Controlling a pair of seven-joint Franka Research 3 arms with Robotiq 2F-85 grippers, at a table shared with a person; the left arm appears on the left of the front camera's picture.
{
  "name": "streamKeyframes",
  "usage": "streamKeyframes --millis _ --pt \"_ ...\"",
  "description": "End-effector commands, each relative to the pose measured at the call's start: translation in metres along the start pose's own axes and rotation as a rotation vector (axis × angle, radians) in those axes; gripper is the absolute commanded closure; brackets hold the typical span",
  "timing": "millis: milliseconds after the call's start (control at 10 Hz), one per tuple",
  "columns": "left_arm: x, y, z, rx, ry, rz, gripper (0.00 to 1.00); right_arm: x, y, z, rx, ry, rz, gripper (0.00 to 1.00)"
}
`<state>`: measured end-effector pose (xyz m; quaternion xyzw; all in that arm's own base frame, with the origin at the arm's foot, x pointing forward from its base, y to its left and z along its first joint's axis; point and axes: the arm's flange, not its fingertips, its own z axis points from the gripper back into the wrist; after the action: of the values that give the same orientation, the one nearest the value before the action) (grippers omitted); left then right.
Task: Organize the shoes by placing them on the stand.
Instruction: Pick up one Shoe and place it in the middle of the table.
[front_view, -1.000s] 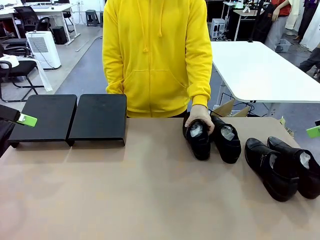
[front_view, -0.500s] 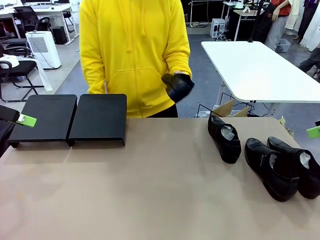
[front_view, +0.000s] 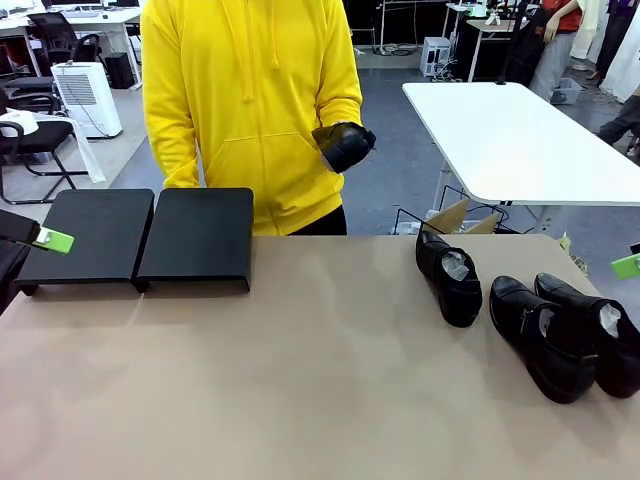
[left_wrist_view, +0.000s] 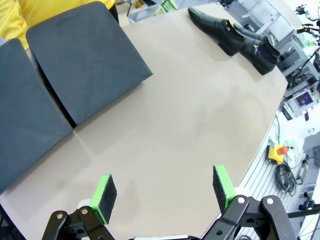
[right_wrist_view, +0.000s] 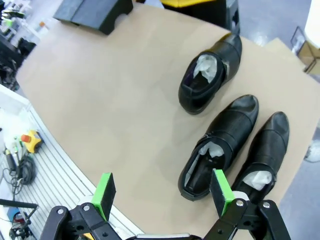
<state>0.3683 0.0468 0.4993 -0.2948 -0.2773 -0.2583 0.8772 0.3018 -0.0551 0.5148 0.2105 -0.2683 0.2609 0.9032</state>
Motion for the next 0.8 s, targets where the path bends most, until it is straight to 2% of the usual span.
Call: streamKeyframes --millis 0,200,400,500,700 --pt "0.001 0.003 0.000 -0.019 -0.014 -0.019 0.00 0.018 -0.002 -0.019 -0.082 0.169 -0.066 0.00" --pt "0.001 0.003 0.000 -0.019 -0.014 -0.019 0.00 0.027 -0.009 -0.068 -0.204 0.289 -0.093 0.00" --pt "0.001 0.003 0.000 -0.019 -0.014 -0.019 0.00 0.021 -0.011 -0.098 -0.308 0.314 -0.100 0.00" --pt "0.001 0.003 0.000 -0.019 -0.014 -0.019 0.00 0.017 -0.005 -0.077 -0.175 0.264 -0.072 0.00" --pt "0.001 0.003 0.000 -0.019 -0.014 -0.019 0.00 0.017 -0.005 -0.077 -0.175 0.264 -0.072 0.00"
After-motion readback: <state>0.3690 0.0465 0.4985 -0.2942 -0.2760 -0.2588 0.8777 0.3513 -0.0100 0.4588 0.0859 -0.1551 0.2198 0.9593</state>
